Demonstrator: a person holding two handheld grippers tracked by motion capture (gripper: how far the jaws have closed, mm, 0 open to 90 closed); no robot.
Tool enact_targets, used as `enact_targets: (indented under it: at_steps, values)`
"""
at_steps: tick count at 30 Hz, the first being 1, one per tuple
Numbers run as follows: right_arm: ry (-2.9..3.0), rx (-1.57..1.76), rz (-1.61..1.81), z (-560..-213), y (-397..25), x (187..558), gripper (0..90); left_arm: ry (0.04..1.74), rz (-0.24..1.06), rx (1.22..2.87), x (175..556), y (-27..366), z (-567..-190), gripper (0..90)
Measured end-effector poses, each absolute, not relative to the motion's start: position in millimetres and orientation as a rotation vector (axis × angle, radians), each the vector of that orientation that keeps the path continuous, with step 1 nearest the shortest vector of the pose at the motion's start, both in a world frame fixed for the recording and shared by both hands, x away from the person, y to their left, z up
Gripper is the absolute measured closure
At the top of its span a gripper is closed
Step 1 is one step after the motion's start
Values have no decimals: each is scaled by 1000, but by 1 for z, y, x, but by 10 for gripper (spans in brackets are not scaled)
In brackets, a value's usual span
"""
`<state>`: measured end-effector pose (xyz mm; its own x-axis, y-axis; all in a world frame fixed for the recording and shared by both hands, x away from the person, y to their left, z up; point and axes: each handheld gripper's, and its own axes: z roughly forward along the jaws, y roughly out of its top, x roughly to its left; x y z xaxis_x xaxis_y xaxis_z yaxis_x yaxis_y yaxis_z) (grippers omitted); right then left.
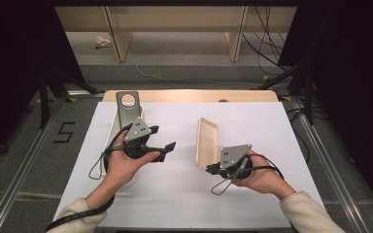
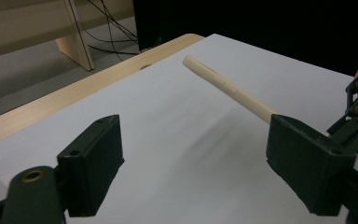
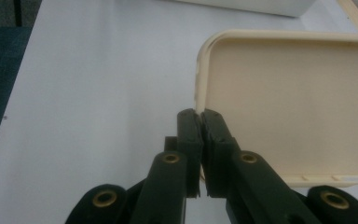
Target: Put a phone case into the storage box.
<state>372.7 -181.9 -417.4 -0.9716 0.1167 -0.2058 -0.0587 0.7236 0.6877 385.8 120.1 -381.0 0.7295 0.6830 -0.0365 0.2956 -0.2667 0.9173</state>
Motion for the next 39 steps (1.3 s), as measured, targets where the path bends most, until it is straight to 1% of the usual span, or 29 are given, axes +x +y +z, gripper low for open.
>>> enact_targets:
  at_steps: [11, 24, 31, 35, 39]
  values:
    - [2689, 28, 1089, -416, -178, 369, 877, 766, 405, 1882, 410, 88, -370, 208]
    - [2688, -2, 1105, -416, -173, 366, 877, 796, 357, 1900, 428, 68, -368, 241]
    - [2686, -9, 1110, -415, -170, 365, 877, 828, 340, 1924, 436, 62, -371, 307]
    - [2681, -19, 1113, -415, -169, 364, 877, 858, 303, 1913, 441, 60, -373, 359]
    - [2679, -33, 1109, -415, -168, 364, 877, 882, 284, 1940, 444, 57, -375, 407]
